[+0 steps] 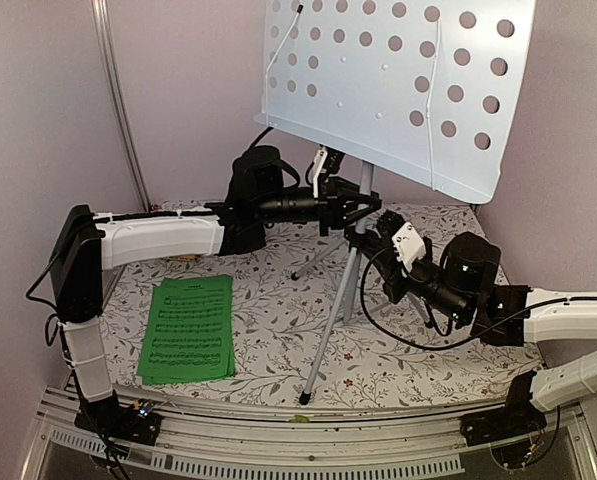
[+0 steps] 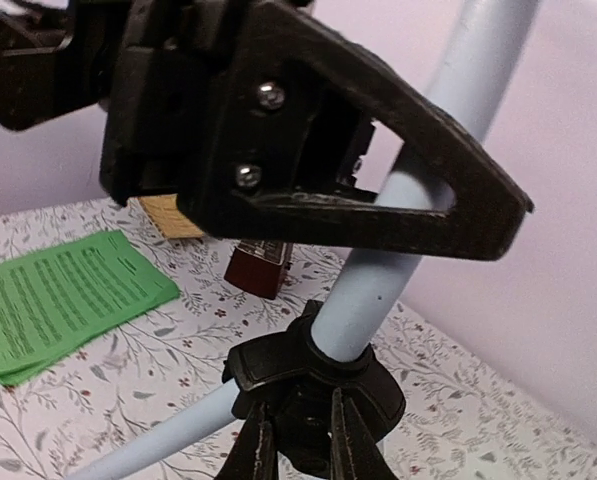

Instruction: Set up the instrument practice props

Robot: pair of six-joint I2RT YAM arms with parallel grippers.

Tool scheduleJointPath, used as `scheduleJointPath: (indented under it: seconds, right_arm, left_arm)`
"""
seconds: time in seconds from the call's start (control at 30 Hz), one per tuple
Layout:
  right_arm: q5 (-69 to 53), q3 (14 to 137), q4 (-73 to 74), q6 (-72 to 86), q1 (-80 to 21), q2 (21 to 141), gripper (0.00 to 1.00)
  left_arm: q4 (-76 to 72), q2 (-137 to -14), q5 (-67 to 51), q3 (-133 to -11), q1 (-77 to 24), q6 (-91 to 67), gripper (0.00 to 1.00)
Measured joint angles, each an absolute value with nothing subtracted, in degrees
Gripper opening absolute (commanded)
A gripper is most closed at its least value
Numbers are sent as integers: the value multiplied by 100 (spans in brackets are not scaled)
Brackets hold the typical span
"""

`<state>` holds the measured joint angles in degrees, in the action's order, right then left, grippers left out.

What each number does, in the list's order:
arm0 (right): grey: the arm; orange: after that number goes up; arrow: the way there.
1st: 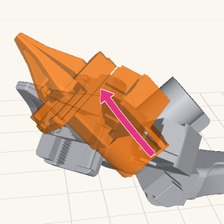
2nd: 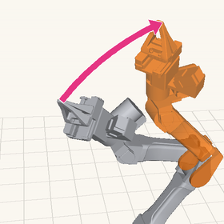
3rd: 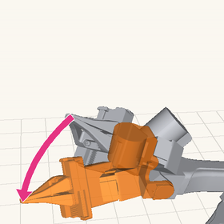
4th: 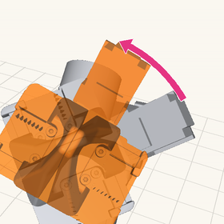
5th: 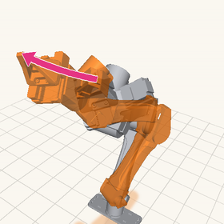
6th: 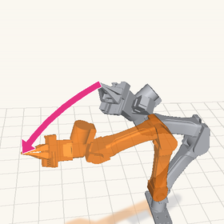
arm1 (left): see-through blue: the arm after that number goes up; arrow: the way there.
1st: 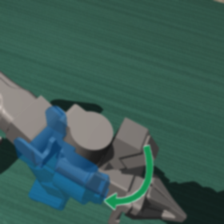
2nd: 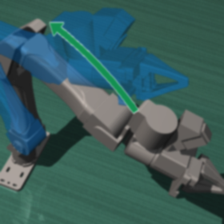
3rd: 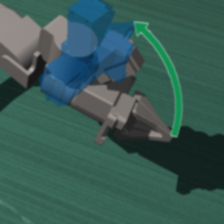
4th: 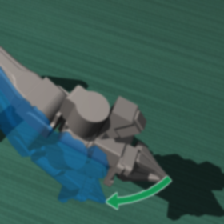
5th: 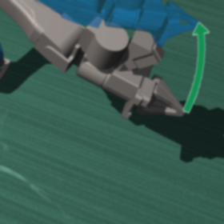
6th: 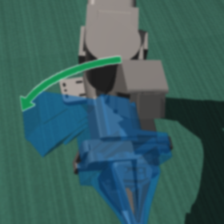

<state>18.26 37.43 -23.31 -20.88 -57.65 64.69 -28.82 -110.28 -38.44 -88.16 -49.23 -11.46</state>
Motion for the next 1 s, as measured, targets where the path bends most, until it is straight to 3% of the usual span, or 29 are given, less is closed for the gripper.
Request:
scheduleJointPath:
  seconds: [0.6,1.0]
  right_arm:
    - [2106,3669,-1693,6139,-5815,5957,0]
    - [2132,3592,-1739,9336,-5813,5966,0]
  left_arm:
    - [-2836,-11041,-3885,-8868,-5072,-1181,0]
    - [-2840,-11085,-3909,-8910,-5074,-1208,0]
